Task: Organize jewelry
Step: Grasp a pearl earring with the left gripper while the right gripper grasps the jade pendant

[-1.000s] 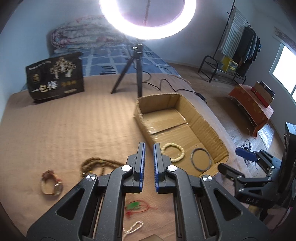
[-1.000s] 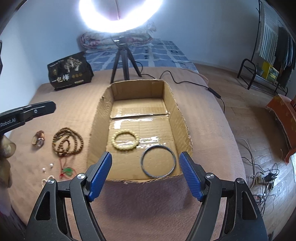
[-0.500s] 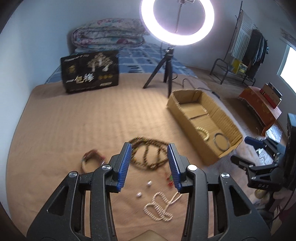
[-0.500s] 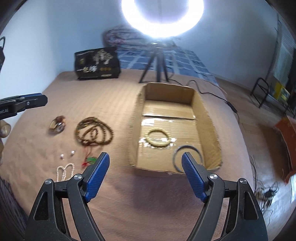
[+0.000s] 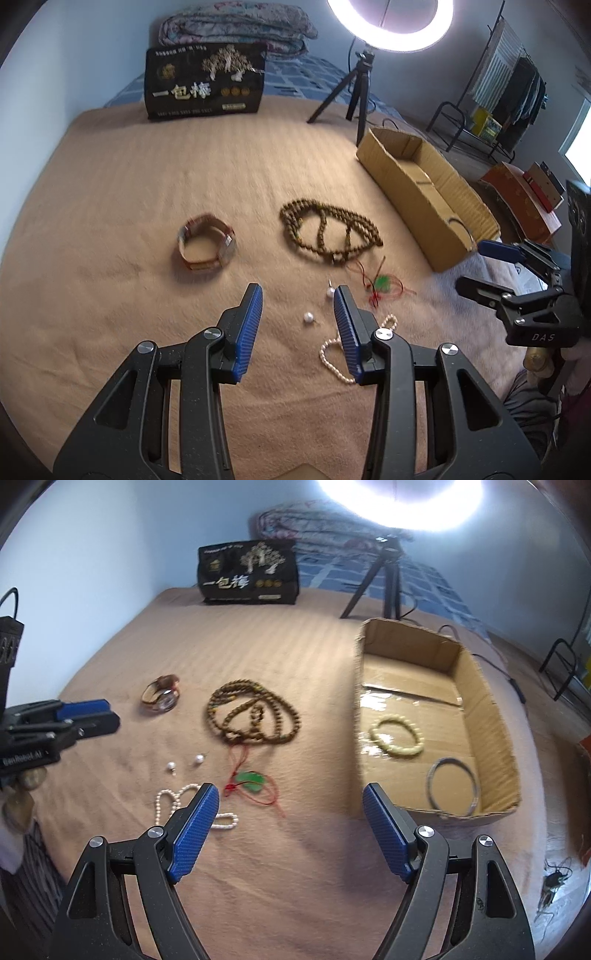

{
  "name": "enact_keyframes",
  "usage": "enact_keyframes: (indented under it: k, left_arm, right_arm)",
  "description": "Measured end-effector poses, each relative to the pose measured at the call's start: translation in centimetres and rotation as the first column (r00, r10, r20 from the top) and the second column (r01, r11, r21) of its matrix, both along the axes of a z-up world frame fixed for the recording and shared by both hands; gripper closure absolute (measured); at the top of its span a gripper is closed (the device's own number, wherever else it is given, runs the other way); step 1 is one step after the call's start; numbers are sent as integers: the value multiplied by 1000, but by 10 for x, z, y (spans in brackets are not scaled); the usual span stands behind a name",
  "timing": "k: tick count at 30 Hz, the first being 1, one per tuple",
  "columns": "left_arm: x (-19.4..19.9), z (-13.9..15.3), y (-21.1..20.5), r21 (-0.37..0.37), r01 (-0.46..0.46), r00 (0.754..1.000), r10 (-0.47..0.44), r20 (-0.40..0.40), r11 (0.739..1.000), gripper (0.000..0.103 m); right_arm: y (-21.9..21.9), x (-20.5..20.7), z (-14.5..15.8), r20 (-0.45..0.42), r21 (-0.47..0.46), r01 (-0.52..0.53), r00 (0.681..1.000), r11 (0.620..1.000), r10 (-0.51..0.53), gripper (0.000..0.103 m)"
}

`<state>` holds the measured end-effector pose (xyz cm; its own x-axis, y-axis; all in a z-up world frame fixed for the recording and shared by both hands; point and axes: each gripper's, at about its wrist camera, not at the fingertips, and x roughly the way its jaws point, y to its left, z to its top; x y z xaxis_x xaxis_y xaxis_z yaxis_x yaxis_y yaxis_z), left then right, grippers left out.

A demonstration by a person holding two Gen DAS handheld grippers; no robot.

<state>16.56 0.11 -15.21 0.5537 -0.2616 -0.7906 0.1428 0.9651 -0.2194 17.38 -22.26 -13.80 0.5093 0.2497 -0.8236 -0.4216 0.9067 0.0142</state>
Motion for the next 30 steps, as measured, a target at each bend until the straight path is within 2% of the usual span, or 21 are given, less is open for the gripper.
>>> enact_keyframes:
  k: [6,9,13,14,17,25,30]
  left_arm:
    - [1,-20,-7,-20,37,999,-37,-28,999,63]
    - [2,-29,-9,-31,47,998,-48,-46,998,72]
    - [4,-37,-13,-32,61,996,-63,-56,998,75]
    - [5,-40,-14,-30,65,996,-67,-60,997,79]
    - [7,-45,-18,-14,77,995,-78,-61,997,79]
    - [14,-61,-27,33,104,992,-102,-71,994,83]
    - [17,-66,-29,43,113,991,-109,-73,993,84]
  right_arm:
    - [16,3,-18,-41,-15,-23,999,1000,23,23]
    - [23,8,-29,-69,-16,-19,997,1000,17,30]
    - [28,13,-40,-91,-8,-2,996,1000,1,32]
    - [30,15,-43,-94,-10,1,996,1000,-2,34]
    - [33,20,-51,-117,-4,5,993,1000,-6,44]
    - [40,28,-61,-131,-7,6,991,1000,-7,45]
    - [42,36,-68,-148,-5,17,989,1000,-17,49]
